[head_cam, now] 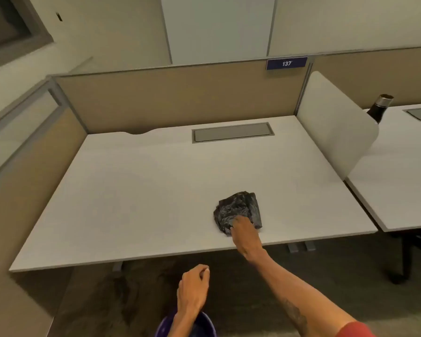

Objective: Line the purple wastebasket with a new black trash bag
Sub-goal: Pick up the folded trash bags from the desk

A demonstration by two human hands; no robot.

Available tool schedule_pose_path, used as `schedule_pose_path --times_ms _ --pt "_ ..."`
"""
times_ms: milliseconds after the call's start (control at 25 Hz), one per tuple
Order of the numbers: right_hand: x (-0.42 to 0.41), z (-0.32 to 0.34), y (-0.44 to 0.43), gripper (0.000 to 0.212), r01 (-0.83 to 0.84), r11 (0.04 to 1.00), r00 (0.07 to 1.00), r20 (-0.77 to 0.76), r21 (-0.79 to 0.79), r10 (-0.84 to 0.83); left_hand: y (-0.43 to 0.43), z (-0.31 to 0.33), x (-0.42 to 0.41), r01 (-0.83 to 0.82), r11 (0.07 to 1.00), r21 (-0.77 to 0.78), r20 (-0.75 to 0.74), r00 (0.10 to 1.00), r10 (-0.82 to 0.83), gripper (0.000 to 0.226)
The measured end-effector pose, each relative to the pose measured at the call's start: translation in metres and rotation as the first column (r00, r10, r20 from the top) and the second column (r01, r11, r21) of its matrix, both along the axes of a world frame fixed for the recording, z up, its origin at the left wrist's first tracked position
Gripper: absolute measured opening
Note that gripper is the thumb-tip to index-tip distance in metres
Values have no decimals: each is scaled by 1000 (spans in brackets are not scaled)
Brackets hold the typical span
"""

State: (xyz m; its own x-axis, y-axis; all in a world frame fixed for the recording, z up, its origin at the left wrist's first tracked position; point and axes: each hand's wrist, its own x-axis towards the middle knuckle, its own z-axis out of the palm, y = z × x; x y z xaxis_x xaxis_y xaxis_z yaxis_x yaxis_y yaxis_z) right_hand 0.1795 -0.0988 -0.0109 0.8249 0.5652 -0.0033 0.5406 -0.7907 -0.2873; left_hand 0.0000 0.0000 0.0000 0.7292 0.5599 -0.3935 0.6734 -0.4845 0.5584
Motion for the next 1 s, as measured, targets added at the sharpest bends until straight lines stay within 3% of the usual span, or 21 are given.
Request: schedule_pose_path --times_ms 320,560,680,760,880,1000 --pt "31 -38 22 31 -50 995 997 52 -87 54 29 -7 76 16 998 60 147 989 -25 28" --pt "43 -63 26 33 -76 989 994 74 -130 86 29 -14 99 16 1000 19 198 980 -19 30" --pt "49 -65 26 27 -66 997 995 75 -36 68 23 -19 96 -5 1000 -1 188 982 6 30" --pt "50 -57 23 26 15 990 999 41 144 -21 20 -19 94 -30 999 -42 196 980 38 30" --pt "52 -38 17 20 269 842 959 -214 467 -188 15 -10 99 -93 985 -145 221 967 124 32" --pt "57 -6 8 10 550 539 815 -550 638 -180 4 5 104 -144 947 -286 236 948 215 36"
